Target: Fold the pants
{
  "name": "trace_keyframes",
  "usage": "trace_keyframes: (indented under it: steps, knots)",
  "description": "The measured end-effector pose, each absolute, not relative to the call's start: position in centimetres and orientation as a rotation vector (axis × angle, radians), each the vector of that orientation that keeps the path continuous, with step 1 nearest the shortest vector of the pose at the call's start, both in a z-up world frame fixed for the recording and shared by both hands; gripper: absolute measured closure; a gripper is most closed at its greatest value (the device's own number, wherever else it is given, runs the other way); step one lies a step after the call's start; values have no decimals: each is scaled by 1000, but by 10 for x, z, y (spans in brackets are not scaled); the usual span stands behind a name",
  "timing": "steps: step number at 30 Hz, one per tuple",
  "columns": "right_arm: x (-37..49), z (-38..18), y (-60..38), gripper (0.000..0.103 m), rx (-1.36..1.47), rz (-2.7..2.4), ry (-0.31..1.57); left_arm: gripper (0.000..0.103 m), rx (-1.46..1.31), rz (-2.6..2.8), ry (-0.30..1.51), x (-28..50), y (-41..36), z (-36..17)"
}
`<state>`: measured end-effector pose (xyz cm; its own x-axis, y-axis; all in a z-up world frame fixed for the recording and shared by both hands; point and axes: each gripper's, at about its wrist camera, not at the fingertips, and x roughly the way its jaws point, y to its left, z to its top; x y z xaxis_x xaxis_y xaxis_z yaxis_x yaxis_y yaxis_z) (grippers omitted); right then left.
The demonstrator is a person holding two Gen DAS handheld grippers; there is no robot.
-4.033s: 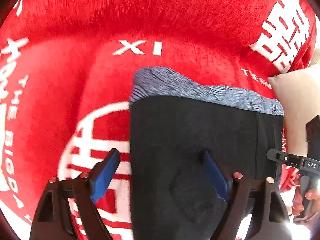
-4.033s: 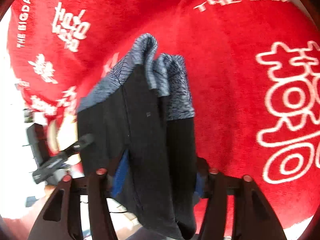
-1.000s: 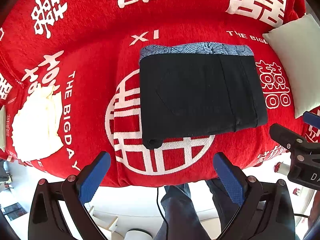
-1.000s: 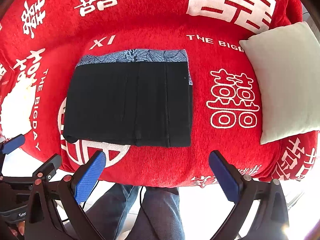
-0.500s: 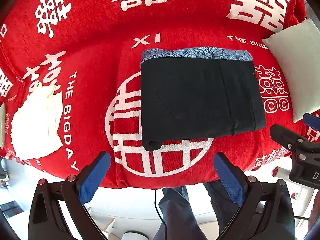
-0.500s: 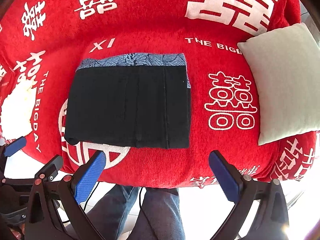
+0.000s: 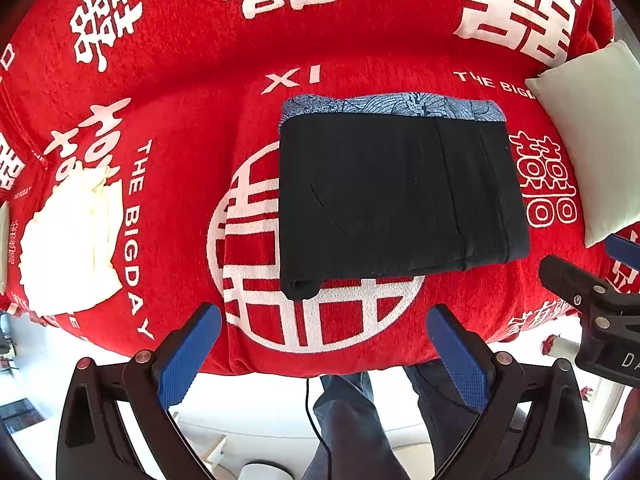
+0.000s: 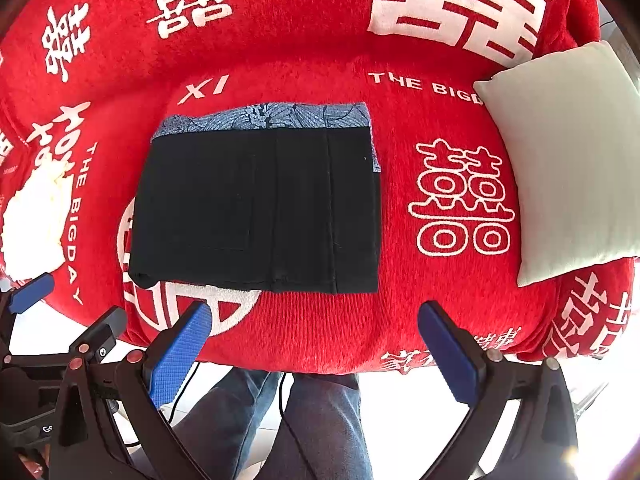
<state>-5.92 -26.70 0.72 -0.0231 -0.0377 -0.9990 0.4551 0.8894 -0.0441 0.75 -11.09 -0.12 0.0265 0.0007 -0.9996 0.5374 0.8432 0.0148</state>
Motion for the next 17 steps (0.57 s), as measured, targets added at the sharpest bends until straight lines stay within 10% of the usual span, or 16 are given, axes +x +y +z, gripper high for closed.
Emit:
trace_keyframes:
  steps: [17]
  knots:
    - [-60,5,-267,0,351,-409,1551,0,425,-435,1491,7,-111,0]
